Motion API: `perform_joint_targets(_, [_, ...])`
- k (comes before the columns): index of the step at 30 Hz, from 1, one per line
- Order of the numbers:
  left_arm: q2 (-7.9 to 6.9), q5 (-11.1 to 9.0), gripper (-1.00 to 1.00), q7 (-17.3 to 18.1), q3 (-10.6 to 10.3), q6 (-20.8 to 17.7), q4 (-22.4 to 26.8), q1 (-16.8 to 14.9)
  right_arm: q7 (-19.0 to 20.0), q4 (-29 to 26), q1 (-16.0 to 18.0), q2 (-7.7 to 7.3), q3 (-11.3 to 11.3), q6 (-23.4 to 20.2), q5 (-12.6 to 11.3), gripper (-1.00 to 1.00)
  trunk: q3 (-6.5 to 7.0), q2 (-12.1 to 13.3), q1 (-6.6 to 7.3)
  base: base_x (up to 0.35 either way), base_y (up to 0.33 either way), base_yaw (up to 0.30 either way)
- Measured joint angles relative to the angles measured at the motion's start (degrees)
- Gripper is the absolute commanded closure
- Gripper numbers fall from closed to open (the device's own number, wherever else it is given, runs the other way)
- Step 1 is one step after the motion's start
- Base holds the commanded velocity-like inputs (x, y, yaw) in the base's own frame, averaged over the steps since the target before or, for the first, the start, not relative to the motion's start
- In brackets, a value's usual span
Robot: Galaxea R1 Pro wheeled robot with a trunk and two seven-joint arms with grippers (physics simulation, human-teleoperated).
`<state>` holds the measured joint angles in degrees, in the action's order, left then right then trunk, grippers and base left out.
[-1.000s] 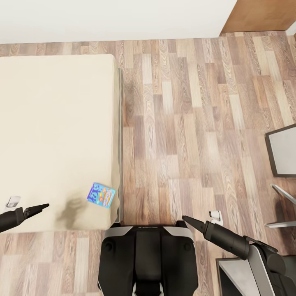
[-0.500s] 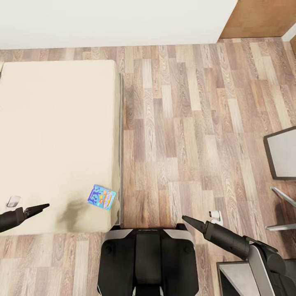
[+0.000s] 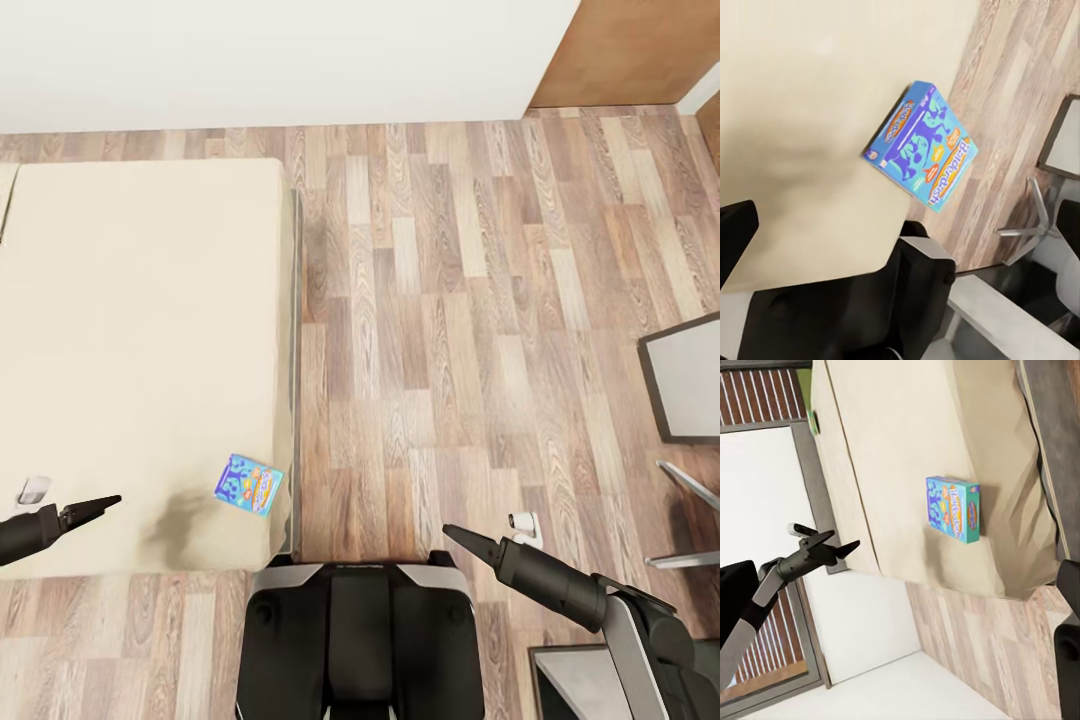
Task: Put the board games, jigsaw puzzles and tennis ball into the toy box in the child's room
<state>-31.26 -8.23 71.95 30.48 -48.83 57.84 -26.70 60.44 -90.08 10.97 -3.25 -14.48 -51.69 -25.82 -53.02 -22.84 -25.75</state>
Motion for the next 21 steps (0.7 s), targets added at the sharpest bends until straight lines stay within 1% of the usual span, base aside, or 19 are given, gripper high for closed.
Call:
perform_joint_targets(5, [0.22,0.0,-1.0,-0.1,-0.3,-0.1,0.0,0.0,0.0,0.0,0.0,0.0,0.0,0.9,0.0,-1.0,0.46,0.0,0.0,0.0,0.0,0.0])
perform_joint_targets(9, [0.24,0.0,-1.0,-0.1,-1.4,-0.1,0.0,0.0,0.0,0.2,0.0,0.0,-0.1,1.2,0.1,-1.0,0.83,0.0,0.0,0.0,0.0,0.0])
perform_joint_targets(12, [0.24,0.0,-1.0,-0.1,-1.9,-0.1,0.0,0.0,0.0,0.2,0.0,0.0,-0.1,1.3,0.1,-1.0,1.11,0.0,-0.01,-0.045,0.0,0.0])
perform_joint_targets(21, [0.25,0.0,-1.0,-0.1,-2.2,-0.1,0.0,0.0,0.0,0.4,0.0,-0.01,-0.1,1.4,0.1,-1.0,1.94,0.0,-0.02,-0.202,0.0,0.0])
